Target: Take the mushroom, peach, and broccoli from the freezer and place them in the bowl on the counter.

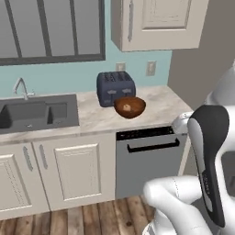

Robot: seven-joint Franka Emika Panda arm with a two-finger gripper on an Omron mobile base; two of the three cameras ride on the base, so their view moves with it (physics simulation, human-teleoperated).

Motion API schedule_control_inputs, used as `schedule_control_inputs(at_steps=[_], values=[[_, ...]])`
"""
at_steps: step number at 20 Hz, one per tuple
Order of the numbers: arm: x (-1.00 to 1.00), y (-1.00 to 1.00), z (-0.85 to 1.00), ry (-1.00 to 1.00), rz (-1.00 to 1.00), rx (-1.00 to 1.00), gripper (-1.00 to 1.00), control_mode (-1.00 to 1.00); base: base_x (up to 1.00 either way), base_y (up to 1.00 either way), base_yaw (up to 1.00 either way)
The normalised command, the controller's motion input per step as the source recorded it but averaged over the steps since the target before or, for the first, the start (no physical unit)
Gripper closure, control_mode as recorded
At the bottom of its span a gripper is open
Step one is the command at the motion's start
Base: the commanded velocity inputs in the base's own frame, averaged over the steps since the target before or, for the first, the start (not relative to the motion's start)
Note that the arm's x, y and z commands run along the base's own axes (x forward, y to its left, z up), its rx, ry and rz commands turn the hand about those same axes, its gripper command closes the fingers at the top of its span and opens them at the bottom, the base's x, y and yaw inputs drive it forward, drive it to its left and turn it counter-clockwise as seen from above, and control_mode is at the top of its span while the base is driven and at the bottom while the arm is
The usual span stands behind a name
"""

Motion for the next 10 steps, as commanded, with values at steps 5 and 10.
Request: schedule_control_inputs(at_steps=[5, 10], values=[[0.0, 0.0, 0.0, 0.0, 0.0, 0.0, -1.0, 1.0, -0.6, 0.0, 0.07], [0.0, 0.0, 0.0, 0.0, 0.0, 0.0, -1.0, 1.0, -0.6, -0.16, 0.08]])
